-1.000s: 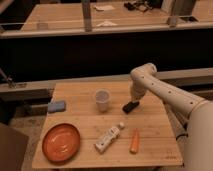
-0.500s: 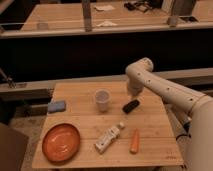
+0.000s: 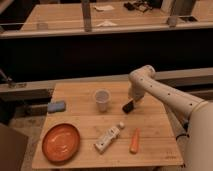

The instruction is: Place the eraser in the ceramic cup

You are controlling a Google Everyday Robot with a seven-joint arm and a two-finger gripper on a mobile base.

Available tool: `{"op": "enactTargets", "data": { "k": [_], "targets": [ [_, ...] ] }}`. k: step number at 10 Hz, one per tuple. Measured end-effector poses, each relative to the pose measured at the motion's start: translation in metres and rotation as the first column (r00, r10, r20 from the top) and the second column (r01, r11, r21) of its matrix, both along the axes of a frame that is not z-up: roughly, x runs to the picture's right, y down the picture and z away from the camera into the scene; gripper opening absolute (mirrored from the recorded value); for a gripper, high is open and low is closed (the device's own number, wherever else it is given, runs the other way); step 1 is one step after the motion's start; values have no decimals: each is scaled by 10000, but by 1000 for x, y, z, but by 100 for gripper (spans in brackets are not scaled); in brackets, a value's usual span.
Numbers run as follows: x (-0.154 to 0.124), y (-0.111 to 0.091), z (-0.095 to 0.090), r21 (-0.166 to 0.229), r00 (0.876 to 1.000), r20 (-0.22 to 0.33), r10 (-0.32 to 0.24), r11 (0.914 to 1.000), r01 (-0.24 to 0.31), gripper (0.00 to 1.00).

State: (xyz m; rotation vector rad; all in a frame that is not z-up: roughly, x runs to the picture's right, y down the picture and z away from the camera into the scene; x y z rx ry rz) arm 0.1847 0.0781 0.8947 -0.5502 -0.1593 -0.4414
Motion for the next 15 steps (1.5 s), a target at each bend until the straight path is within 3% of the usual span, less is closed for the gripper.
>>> {"op": "enactTargets", "data": {
  "k": [3, 7, 15],
  "targets": [
    [0, -8, -2, 81, 9999, -117, 68, 9999, -67, 80],
    [4, 18, 23, -301, 9999, 93, 37, 9995, -34, 80],
    [4, 27, 35, -596, 9996, 291, 66, 9982, -49, 80]
  ]
}}
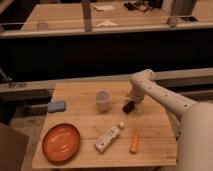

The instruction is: Place the eraser in the ceramic cup

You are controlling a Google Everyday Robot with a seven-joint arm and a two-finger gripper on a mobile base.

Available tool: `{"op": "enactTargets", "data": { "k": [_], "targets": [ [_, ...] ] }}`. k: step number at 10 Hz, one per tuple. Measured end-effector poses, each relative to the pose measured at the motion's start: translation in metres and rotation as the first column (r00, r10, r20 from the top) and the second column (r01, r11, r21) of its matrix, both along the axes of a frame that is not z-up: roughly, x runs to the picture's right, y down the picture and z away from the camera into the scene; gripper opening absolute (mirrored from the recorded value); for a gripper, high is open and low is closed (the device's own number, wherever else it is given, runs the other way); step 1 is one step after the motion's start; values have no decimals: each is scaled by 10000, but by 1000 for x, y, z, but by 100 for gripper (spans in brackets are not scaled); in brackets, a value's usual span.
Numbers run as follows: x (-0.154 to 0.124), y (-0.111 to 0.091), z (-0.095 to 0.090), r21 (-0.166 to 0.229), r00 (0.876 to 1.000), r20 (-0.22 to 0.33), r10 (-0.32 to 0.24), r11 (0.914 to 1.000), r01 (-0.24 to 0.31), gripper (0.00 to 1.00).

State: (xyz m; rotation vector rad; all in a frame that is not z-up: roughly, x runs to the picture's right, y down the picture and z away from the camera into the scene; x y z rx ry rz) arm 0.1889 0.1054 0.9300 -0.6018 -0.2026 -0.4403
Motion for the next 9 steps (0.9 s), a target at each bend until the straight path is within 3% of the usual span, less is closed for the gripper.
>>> {"op": "enactTargets", "data": {
  "k": [5, 6, 9],
  "targets": [
    [-7, 5, 3, -141, 9999, 140, 23, 9999, -21, 75],
    [-7, 6, 3, -160, 9999, 149, 38, 9999, -35, 70],
    [-11, 6, 1, -186, 9999, 142, 23, 9998, -20, 38]
  ]
}}
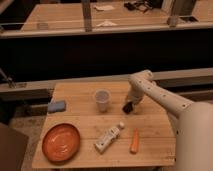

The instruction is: Place the eraser in the ceramic cup

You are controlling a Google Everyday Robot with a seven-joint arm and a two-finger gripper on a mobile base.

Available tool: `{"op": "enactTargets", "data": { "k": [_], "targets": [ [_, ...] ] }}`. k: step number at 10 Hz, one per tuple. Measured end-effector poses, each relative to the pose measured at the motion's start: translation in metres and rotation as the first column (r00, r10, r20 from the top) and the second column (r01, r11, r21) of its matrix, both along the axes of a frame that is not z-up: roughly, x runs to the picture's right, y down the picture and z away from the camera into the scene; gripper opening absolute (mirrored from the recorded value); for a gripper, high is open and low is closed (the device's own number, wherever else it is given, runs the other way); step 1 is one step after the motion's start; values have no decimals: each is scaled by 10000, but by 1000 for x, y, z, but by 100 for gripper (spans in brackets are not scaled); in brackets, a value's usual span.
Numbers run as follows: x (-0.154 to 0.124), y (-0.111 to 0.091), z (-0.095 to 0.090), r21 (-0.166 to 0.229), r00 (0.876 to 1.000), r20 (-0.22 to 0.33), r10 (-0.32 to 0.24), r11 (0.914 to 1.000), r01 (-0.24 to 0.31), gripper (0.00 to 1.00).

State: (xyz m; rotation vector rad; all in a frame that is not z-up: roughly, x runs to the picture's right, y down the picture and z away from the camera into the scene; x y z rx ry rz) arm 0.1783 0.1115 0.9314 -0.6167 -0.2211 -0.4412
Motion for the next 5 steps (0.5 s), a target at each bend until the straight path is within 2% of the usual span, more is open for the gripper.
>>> {"op": "enactTargets", "data": {
  "k": [3, 5],
  "targets": [
    [-2, -1, -3, 52, 10000, 30, -56, 10000, 55, 5],
    [-4, -20, -17, 318, 9997, 14, -224, 9992, 223, 2]
  ]
}}
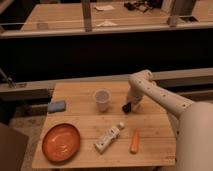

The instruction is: Place the eraser in the ceramic cup

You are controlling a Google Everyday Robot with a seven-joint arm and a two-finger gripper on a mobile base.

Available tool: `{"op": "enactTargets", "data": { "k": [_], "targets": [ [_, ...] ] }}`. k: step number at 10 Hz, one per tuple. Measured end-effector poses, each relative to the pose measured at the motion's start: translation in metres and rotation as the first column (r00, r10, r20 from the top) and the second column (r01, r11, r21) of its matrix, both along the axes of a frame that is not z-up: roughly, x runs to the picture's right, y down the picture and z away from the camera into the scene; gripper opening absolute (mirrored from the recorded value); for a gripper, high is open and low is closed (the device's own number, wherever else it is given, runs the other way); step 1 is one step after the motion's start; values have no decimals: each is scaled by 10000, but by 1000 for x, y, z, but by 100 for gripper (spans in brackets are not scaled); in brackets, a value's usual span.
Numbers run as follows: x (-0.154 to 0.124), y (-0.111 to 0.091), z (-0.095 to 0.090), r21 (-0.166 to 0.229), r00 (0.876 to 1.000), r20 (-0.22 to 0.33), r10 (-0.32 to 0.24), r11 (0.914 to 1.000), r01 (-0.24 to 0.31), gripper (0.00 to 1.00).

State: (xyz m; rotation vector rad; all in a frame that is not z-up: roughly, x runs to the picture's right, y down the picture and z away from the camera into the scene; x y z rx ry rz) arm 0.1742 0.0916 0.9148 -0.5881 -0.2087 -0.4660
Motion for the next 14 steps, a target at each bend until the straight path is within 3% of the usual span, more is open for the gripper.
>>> {"op": "enactTargets", "data": {
  "k": [2, 5, 9, 14],
  "targets": [
    [-12, -23, -18, 205, 9998, 28, -192, 9996, 192, 2],
    [-22, -30, -23, 455, 9987, 66, -514, 9977, 511, 2],
    [-47, -66, -63, 944, 9939, 164, -1087, 9898, 1067, 2],
    [-90, -86, -78, 1391, 9859, 627, -1549, 9796, 1450, 2]
  ]
}}
